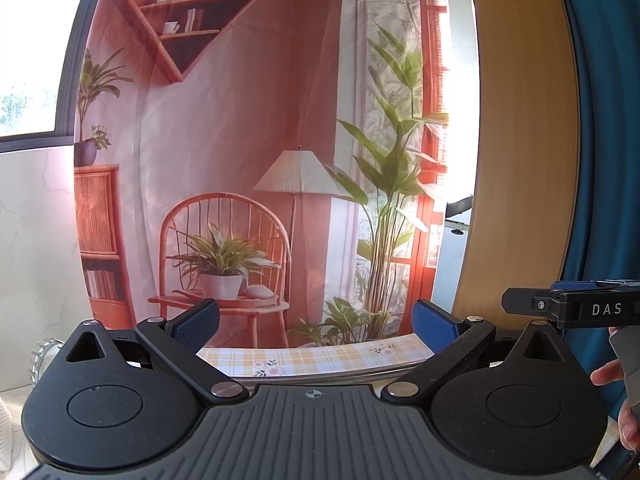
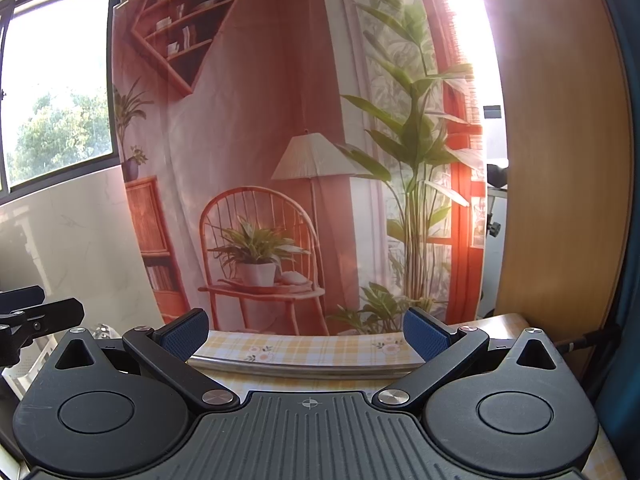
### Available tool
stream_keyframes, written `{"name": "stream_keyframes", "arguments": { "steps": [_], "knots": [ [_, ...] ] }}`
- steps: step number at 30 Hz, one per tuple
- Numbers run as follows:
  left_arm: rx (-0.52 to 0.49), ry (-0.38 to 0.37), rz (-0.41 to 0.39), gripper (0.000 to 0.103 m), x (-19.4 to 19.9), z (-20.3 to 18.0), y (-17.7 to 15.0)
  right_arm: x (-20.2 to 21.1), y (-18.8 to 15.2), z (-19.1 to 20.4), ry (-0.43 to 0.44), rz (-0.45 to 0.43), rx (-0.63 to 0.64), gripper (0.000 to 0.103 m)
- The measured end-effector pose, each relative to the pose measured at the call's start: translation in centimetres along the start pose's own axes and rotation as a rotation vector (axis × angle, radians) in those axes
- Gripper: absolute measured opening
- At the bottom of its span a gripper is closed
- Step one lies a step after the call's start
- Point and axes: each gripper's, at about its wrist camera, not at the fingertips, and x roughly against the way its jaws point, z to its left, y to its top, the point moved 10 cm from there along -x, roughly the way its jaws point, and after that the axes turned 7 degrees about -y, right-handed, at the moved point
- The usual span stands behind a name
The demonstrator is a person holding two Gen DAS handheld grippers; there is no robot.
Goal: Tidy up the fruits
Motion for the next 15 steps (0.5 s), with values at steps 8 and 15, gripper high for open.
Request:
{"name": "stream_keyframes", "arguments": {
  "steps": [8, 15],
  "knots": [
    [-0.039, -0.004, -0.014, 0.103, 0.25, -0.55, -0.13, 0.06, 0.04, -0.02, -0.001, -0.002, 0.008, 0.103],
    [-0.029, 0.004, -0.012, 0.103, 0.08, -0.16, -0.23, -0.19, -0.14, -0.18, 0.001, 0.006, 0.001, 0.103]
  ]
}}
